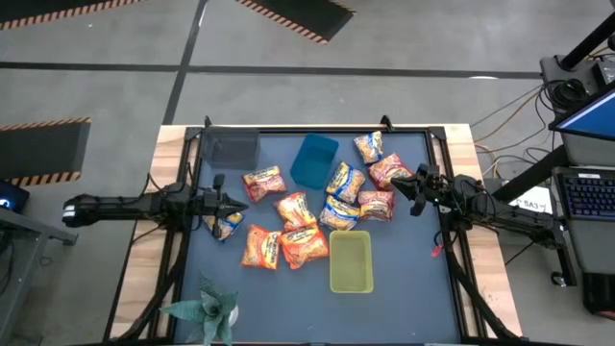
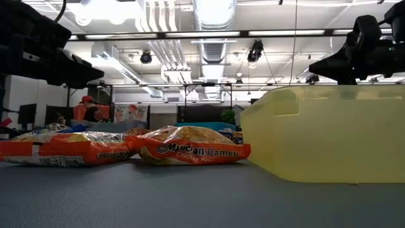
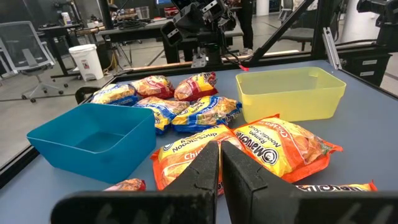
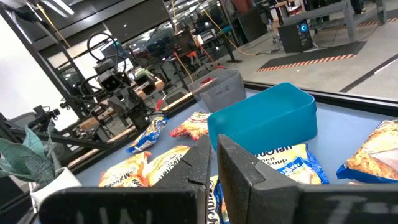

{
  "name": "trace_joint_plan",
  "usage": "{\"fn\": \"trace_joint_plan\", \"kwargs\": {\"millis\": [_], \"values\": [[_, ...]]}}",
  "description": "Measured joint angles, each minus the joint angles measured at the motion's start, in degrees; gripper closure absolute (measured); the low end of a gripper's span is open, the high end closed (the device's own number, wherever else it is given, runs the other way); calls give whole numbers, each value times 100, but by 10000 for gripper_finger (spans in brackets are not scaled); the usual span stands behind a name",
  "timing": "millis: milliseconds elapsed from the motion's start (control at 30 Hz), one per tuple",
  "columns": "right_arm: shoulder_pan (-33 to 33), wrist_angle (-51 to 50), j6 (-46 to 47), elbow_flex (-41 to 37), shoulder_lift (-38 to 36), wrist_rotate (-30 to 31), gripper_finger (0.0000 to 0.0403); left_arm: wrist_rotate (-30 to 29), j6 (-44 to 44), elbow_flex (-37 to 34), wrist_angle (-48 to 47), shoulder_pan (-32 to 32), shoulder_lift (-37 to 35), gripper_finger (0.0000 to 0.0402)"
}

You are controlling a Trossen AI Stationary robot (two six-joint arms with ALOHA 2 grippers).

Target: Sort Maruchan noodles

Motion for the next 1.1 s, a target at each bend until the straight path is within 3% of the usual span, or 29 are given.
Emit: {"fn": "trace_joint_plan", "kwargs": {"millis": [367,667,933,1100], "values": [[0,2,0,0,0,0,385,-14,5,0,-1,0,0,402],[0,1,0,-1,0,0,385,-401,49,0,-1,3,0,402],[0,46,-52,-2,2,13,385,-619,1326,0,364,11,-24,402],[0,35,-52,-2,0,12,385,-384,1184,6,1056,1,-4,402]]}}
